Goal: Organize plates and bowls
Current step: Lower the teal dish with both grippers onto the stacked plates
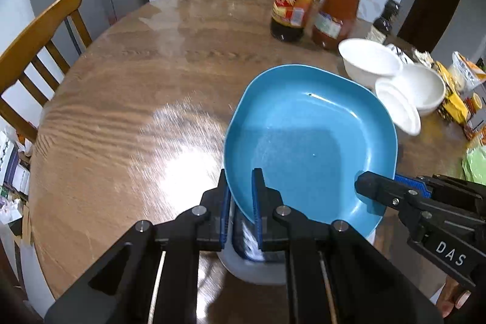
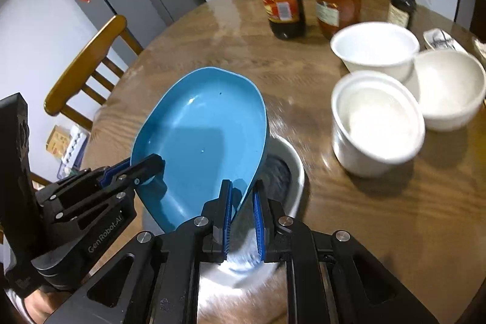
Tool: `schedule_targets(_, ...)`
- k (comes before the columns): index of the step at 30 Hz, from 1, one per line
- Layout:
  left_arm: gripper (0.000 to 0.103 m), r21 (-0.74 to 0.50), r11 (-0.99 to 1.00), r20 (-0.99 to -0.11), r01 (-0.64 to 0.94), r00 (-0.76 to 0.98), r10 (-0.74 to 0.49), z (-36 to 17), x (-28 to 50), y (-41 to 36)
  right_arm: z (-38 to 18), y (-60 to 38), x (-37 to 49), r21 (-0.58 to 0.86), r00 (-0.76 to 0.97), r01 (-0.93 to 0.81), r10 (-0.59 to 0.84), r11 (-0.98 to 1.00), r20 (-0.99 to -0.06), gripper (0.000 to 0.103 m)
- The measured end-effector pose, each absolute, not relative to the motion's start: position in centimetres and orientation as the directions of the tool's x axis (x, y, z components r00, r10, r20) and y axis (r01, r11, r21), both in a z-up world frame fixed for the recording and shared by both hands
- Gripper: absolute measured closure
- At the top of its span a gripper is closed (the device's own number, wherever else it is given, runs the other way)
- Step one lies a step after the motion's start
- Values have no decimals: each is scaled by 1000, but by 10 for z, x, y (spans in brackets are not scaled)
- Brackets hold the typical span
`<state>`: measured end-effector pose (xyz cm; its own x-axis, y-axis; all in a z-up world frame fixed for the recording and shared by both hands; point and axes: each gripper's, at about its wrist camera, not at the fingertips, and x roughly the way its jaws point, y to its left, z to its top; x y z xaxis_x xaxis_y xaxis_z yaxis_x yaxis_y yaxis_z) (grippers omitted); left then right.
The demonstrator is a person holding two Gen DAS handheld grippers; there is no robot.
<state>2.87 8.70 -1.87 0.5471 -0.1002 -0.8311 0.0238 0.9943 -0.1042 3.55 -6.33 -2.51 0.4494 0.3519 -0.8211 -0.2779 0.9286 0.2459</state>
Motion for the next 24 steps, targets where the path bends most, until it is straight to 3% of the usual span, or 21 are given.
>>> schedule_targets(24,90,-69,998,-876,-9,479,-56,-44,16,76,-47,-63,26,208,365,-321,323,924,-873,87)
